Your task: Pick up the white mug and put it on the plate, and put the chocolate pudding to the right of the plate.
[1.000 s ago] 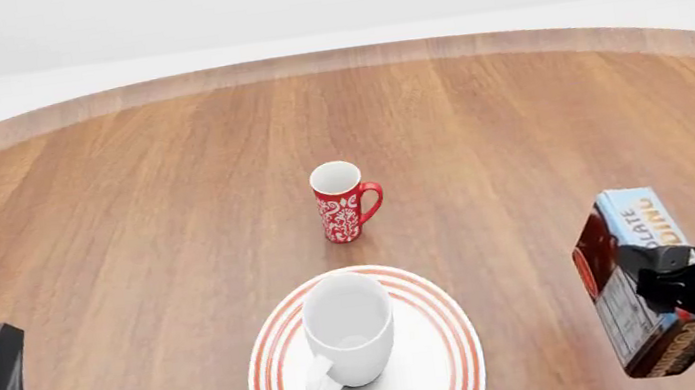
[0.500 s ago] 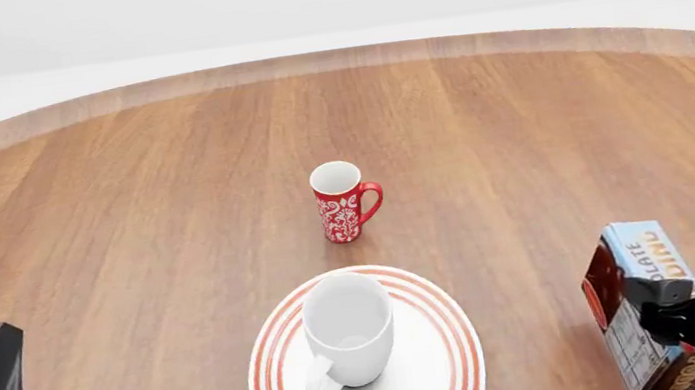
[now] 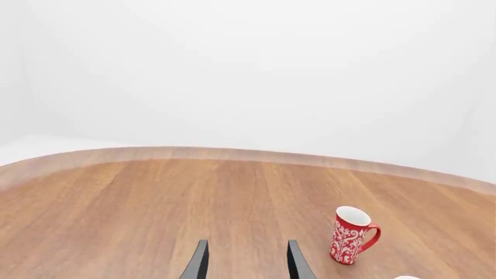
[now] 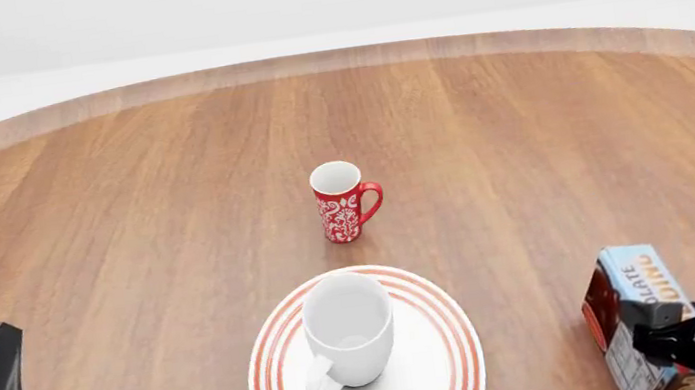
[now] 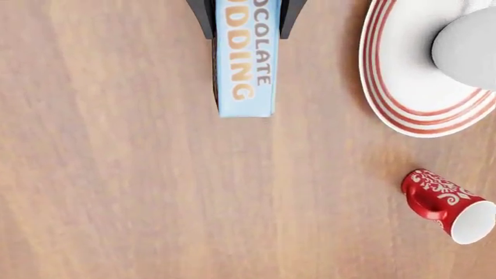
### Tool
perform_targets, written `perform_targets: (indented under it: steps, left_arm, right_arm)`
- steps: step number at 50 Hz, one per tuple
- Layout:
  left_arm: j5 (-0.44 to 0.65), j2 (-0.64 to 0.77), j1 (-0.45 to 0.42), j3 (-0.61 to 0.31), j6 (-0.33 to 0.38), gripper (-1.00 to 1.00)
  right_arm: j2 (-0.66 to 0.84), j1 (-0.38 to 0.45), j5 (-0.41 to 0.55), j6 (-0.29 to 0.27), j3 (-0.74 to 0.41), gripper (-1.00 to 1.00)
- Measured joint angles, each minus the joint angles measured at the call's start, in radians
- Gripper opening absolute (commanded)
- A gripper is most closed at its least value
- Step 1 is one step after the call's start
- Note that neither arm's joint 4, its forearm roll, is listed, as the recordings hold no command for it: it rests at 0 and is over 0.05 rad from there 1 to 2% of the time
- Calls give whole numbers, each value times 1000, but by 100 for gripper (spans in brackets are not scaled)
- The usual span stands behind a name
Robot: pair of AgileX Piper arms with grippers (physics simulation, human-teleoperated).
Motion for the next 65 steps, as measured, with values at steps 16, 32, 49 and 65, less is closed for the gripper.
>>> perform_targets:
  steps: [16, 32, 49, 65]
  left_arm:
    - [-1, 0, 0, 0, 0, 100]
    - [-1, 0, 0, 0, 0, 100]
    - [-1, 0, 0, 0, 0, 100]
    - [-1, 0, -3, -6, 0, 100]
  right_arm:
    - [30, 8, -44, 5, 20, -100]
    - [48, 19, -61, 23, 36, 100]
    - [33, 23, -36, 24, 26, 100]
    - [-14, 14, 26, 16, -18, 100]
